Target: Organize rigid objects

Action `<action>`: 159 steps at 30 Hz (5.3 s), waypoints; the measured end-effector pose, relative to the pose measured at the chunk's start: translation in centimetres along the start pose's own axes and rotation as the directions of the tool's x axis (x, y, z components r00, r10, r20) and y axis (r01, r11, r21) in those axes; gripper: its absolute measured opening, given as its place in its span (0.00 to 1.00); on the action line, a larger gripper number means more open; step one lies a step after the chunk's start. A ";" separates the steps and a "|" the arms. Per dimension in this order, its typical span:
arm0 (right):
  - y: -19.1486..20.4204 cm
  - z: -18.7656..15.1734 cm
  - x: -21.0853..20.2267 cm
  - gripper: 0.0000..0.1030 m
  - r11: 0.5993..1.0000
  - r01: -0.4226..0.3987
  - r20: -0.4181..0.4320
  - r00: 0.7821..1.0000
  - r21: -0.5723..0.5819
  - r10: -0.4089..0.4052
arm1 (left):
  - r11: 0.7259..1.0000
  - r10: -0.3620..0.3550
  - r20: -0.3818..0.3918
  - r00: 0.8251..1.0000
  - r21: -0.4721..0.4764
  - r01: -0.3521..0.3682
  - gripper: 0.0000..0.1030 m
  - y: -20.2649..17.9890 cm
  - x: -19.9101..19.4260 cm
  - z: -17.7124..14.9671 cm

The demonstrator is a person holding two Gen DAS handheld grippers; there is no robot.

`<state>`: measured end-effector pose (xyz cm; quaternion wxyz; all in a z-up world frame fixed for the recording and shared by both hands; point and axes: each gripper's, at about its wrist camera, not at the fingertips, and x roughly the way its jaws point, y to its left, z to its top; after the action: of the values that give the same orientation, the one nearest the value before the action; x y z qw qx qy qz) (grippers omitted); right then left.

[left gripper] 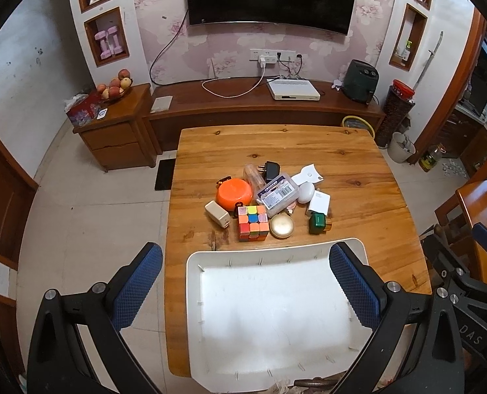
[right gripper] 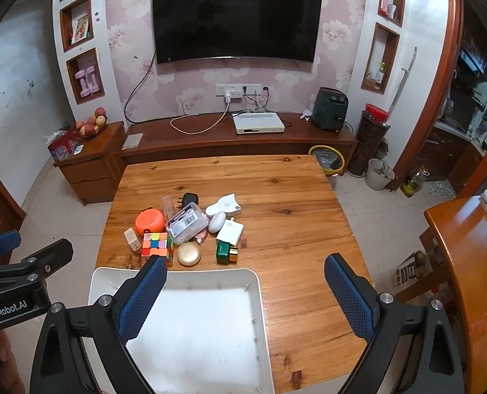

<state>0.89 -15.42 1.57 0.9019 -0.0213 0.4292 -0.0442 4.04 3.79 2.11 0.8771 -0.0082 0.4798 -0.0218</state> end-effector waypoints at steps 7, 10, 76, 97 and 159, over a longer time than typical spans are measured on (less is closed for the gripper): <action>0.4 0.3 0.3 0.94 0.999 0.037 -0.010 0.999 0.020 -0.037 | 1.000 -0.025 -0.006 1.000 0.016 0.025 0.99 0.2 0.8 0.0; 0.7 0.2 0.3 0.94 0.999 0.042 -0.015 0.999 0.017 -0.042 | 0.999 -0.032 -0.005 0.999 0.018 0.032 0.99 0.4 0.9 -0.1; 0.5 -1.2 34.3 0.76 0.984 -0.088 -0.663 0.730 0.154 0.169 | 0.988 -0.071 -0.595 0.800 -0.152 -0.026 0.98 0.9 27.9 2.5; 3.4 -1.1 35.4 0.42 0.990 -0.080 -0.684 0.716 0.115 0.137 | 0.982 -0.066 -0.609 0.790 -0.178 -0.056 0.60 0.5 30.6 0.3; 3.1 -15.8 13.7 0.42 0.949 -0.265 -0.508 0.849 -0.173 0.144 | 0.999 -0.033 -0.231 0.972 -0.039 0.024 0.59 -1.3 10.6 -15.1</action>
<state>-2.61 -13.72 -19.23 0.7542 -0.0704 0.6452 0.1002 -3.06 2.14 -14.92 0.8144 -0.0283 0.5791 -0.0266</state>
